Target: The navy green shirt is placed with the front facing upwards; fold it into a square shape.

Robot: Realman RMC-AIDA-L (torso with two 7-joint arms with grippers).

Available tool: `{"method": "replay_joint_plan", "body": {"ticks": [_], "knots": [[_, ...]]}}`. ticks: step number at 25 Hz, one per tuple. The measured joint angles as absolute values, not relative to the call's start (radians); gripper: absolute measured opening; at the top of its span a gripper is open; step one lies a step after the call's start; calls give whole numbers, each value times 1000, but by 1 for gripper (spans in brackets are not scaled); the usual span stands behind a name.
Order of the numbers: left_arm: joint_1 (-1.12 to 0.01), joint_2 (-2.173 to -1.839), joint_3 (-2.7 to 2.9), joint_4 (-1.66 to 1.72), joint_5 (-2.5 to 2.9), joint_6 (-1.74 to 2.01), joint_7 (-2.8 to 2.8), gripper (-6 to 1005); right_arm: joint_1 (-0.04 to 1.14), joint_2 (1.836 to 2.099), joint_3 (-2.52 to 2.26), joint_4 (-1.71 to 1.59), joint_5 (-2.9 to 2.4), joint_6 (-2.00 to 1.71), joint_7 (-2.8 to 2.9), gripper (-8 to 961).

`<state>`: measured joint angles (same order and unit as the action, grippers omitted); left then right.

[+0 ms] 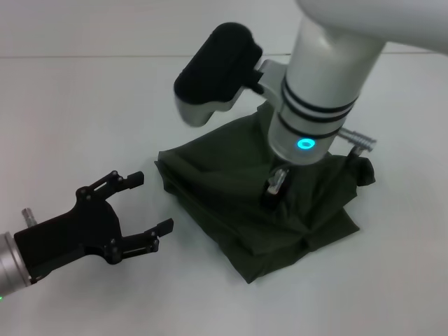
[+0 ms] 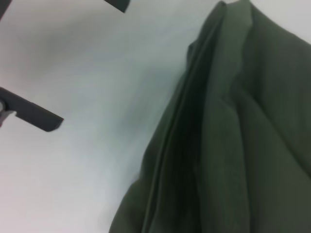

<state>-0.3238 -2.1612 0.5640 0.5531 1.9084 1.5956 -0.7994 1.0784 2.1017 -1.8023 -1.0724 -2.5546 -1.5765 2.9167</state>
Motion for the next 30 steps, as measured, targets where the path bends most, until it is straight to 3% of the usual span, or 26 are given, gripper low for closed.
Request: {"method": "replay_joint_plan", "body": {"ticks": [6, 10, 30], "knots": [[-337, -2162, 564, 542, 1908, 1589, -810, 920, 948, 2091, -1551, -1248, -2703, -1641, 2723, 100], [-349, -2162, 565, 538, 1908, 1589, -825, 920, 923, 2087, -1434, -1270, -2734, -1644, 2599, 100], [-371, -2162, 562, 485, 1909, 1530, -871, 920, 901, 2095, -1434, -1130, -2704, -1327, 2085, 100]]}}
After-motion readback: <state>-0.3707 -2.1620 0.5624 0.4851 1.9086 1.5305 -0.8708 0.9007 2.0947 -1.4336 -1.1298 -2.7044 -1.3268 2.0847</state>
